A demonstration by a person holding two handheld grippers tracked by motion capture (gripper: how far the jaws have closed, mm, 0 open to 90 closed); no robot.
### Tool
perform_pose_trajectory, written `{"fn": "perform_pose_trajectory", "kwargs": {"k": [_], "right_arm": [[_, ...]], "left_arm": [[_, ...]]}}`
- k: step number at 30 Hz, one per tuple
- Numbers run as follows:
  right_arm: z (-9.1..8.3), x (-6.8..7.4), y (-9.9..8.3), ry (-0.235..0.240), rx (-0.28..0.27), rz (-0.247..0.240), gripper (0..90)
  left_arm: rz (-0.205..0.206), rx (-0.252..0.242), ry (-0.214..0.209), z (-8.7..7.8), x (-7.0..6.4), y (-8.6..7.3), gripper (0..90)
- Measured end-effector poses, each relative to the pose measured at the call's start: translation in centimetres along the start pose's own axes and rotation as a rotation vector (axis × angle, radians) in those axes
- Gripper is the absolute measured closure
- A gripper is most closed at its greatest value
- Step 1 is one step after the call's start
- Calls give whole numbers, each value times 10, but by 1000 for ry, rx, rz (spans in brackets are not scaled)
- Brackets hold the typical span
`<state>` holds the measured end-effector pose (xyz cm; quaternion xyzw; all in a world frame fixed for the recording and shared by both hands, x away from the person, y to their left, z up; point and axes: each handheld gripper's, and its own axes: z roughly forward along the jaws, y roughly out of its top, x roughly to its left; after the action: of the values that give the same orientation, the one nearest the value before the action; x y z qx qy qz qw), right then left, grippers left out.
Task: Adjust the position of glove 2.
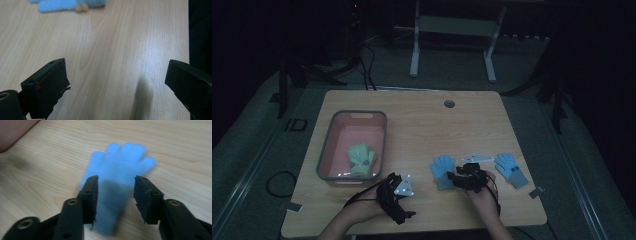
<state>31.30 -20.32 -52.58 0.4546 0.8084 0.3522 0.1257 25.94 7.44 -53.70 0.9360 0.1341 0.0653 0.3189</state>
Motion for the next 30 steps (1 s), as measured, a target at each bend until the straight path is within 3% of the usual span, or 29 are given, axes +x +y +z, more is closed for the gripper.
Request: {"fn": "perform_pose_trajectory", "kwargs": {"k": [4,9,11,14,17,19,23,25,28,30], "right_arm": [[-22,-23,-2,-33,-37,-27,504],[-52,-73,-9,-68,-71,-76,544],[-60,-93,-13,-63,-60,-77,561],[-67,-119,-18,-98,-24,-78,609],[-72,-142,-25,-80,10,-63,610],[-73,-153,-29,-83,26,-91,610],[-72,-173,-36,-79,59,-85,608],[-70,-176,-37,-81,64,-84,613],[-62,-184,-42,-96,121,-84,623],[-59,-184,-44,-98,114,-88,618]], "left_arm": [[-16,1,-39,5,0,-3,44],[-23,-14,-55,6,-1,-3,43],[-20,-22,-50,6,-1,-3,43],[-14,-26,-43,6,-2,-3,43],[-5,-20,-37,7,-2,-3,43],[-16,-28,-49,8,-2,-3,43],[-15,-23,-45,9,-2,-3,43],[-20,-31,-45,8,-2,-3,43],[-29,-38,-43,7,-1,-3,43],[-31,-34,-44,8,-1,-4,43]]}}
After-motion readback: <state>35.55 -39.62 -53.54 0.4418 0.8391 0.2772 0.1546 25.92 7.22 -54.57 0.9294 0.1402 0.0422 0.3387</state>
